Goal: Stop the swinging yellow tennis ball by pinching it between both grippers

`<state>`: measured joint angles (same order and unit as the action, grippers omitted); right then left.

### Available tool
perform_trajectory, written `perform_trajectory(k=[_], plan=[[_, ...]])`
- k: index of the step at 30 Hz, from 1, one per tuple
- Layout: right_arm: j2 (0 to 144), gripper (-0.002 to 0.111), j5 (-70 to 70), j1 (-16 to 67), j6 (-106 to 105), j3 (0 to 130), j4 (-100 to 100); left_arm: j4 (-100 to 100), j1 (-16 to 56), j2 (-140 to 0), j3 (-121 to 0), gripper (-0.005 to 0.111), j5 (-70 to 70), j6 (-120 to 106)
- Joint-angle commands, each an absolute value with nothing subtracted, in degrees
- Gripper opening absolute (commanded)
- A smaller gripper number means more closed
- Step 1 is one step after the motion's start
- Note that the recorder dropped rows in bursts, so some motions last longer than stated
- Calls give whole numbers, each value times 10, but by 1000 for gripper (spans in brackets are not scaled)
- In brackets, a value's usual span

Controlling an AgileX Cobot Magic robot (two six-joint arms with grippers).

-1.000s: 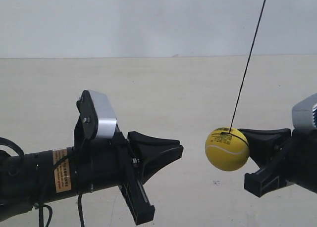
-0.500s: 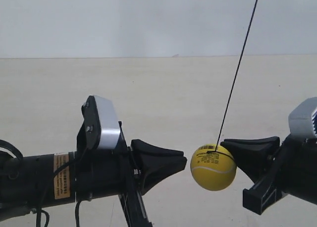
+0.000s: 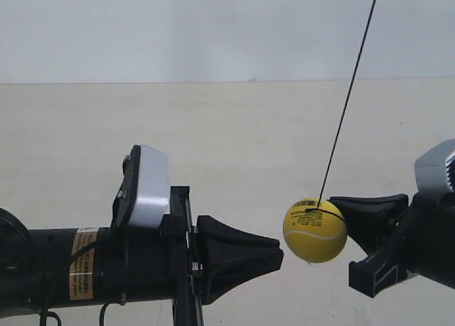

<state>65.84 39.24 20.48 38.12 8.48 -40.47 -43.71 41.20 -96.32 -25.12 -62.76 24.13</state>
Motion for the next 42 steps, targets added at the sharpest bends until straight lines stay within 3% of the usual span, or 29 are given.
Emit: perform_trajectory(k=[1,11,28,42], plan=[[659,0,421,206,393,87,-411,-428,437,-965,-261,5,-633,253],[659,0,415,206,404,87,-430,-292,525,-981,-328,5,-511,198],[659,0,465,206,416,87,-510,-277,525,-973,-320,5,-449,169],[659,0,464,206,396,87,-499,-168,525,-846,-248,5,-387,71]])
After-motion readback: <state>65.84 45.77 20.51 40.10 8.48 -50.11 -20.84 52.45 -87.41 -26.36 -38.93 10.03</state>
